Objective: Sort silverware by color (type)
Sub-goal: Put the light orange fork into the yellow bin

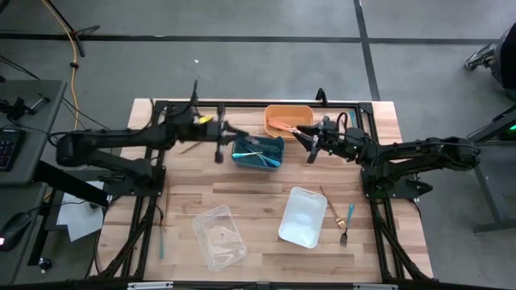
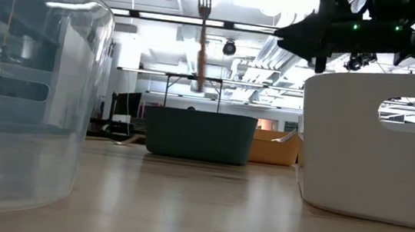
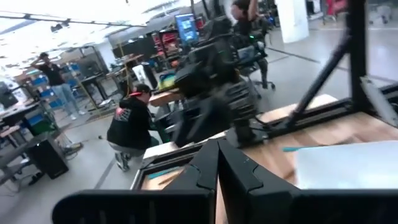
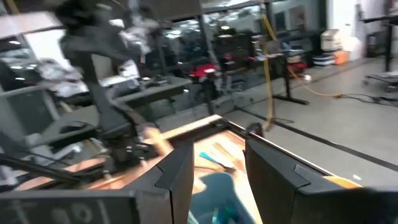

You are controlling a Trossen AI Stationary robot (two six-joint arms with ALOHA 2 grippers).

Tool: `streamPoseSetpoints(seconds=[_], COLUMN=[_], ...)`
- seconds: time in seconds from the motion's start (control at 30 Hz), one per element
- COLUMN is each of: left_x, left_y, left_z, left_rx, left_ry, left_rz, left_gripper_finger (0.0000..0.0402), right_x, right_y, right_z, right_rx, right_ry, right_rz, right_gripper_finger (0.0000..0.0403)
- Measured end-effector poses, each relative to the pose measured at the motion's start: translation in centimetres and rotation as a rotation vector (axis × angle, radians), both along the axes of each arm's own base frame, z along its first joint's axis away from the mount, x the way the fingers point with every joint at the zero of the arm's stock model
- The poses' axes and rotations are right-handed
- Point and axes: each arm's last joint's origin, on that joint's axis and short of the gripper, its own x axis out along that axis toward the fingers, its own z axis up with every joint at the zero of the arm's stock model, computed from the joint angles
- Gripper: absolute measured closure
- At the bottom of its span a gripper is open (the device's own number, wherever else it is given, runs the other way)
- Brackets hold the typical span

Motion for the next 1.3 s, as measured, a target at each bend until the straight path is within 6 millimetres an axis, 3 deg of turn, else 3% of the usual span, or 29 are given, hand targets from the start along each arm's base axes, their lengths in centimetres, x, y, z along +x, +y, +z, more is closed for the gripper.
streamPoseSetpoints(seconds=[0.23,0.7,0.9,1.03,1.3], left_x=[2.8,3.8,4.5,6.4,11.9], left_y=[4.1,3.6,4.2,5.5,9.3], left_z=[-1.8,-1.8,-1.6,-1.2,-0.6], left_rx=[-0.089,-0.062,-0.017,-0.011,0.044], left_ry=[0.006,-0.025,-0.116,-0.122,-0.143], left_rz=[0.009,-0.013,-0.005,0.008,0.033], left_gripper_finger=[0.0402,0.0402,0.0402,0.0402,0.0402], right_x=[-0.2,-0.2,-0.2,-0.2,-0.2], right_y=[0.2,0.2,0.2,0.2,0.2], right_z=[0.4,0.5,0.6,0.6,0.6], right_rx=[-0.007,-0.013,-0.015,-0.015,-0.018], right_ry=[-0.022,-0.034,-0.041,-0.04,-0.035], right_rz=[0.052,0.052,0.052,0.052,0.051], right_gripper_finger=[0.0265,0.0265,0.0265,0.0265,0.0265])
